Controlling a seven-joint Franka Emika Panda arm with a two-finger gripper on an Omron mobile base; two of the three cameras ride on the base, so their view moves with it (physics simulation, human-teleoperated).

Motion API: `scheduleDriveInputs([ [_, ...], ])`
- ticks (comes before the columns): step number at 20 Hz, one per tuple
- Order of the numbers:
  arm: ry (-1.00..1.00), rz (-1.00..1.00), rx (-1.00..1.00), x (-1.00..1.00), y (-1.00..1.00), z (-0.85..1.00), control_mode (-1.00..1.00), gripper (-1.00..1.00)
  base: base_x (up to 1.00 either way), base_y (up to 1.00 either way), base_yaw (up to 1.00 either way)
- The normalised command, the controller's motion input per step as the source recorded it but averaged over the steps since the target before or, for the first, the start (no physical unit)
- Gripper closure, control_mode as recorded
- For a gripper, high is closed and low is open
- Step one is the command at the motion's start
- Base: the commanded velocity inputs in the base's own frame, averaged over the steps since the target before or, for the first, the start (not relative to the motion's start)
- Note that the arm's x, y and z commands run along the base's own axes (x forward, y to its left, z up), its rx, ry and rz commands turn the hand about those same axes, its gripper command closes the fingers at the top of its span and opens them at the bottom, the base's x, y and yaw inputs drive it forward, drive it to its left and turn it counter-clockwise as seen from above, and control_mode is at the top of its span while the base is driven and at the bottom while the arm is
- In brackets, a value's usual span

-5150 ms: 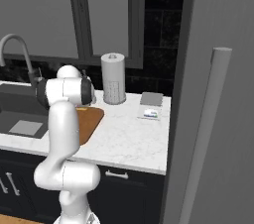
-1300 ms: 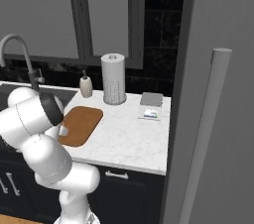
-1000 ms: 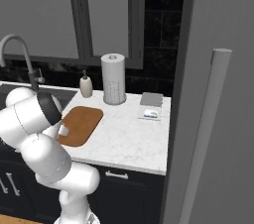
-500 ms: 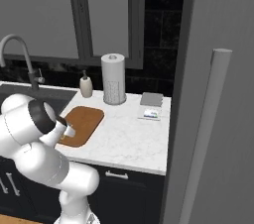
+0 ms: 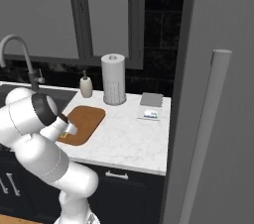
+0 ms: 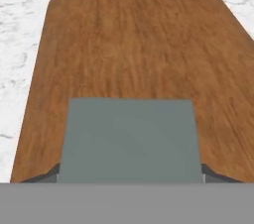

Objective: Pick up the sponge from the counter and clean the cutting board by briefly scrubbing or pressing down on the cutting board. Once finished, release the sponge.

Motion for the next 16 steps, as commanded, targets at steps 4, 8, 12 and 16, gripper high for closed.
scheduleDriveInputs([
  [4,0.00,-0.05,0.00,0.01,-0.63,-0.45,-1.00,1.00,0.00,0.00,0.00],
  [8,-0.07,-0.01,0.00,0.00,-0.76,-0.53,-1.00,1.00,0.00,0.00,0.00],
  [12,-0.09,0.00,0.00,0.07,-0.70,-0.43,-1.00,1.00,0.00,0.00,0.00],
  [16,0.00,0.00,0.01,0.11,-0.68,-0.32,-1.00,1.00,0.00,0.00,0.00],
])
